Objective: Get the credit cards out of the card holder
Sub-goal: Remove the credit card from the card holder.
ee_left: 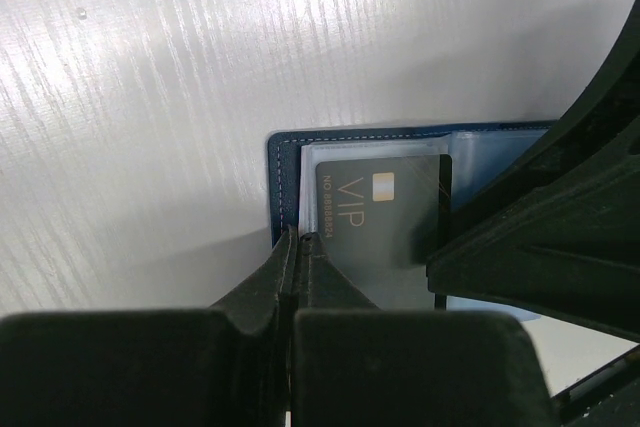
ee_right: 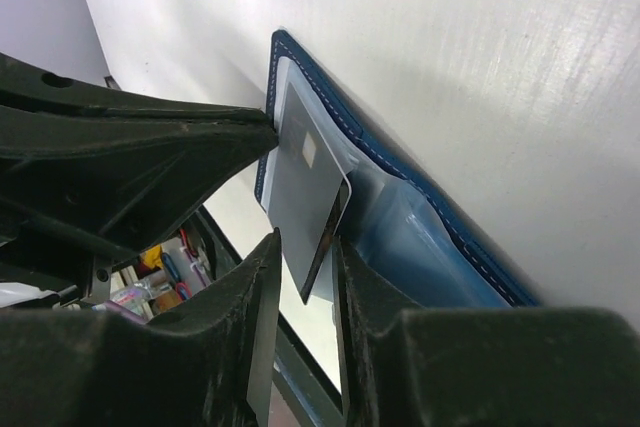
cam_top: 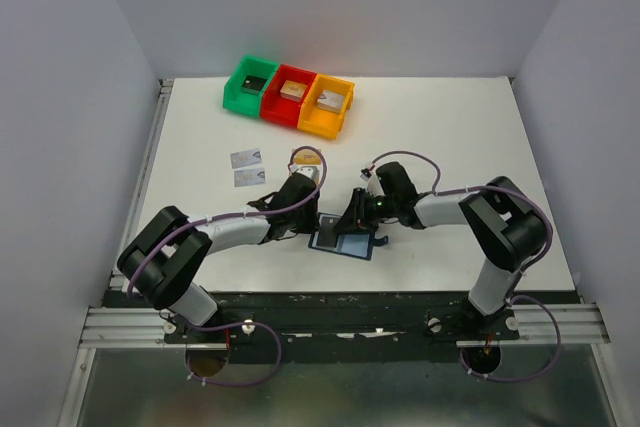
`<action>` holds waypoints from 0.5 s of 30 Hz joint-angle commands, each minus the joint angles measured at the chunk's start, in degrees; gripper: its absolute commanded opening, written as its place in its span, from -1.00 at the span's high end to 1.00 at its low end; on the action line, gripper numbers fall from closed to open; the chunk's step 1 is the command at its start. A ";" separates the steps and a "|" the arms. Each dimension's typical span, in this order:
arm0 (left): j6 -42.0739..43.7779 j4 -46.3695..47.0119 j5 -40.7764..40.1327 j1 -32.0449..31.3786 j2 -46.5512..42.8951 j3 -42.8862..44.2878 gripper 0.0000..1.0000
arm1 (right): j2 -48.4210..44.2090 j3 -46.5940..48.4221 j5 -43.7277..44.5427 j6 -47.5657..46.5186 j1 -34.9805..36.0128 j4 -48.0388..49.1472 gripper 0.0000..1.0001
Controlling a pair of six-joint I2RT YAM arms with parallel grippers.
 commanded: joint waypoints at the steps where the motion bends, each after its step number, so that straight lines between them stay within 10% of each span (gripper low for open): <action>1: -1.13 -0.38 1.90 -0.10 1.53 -1.97 1.00 | 1.60 0.63 -1.09 1.30 0.21 1.17 0.30; 15: -1.14 -0.30 2.34 -0.63 1.44 -2.42 1.00 | 4.59 0.27 -4.16 6.04 0.21 9.17 0.31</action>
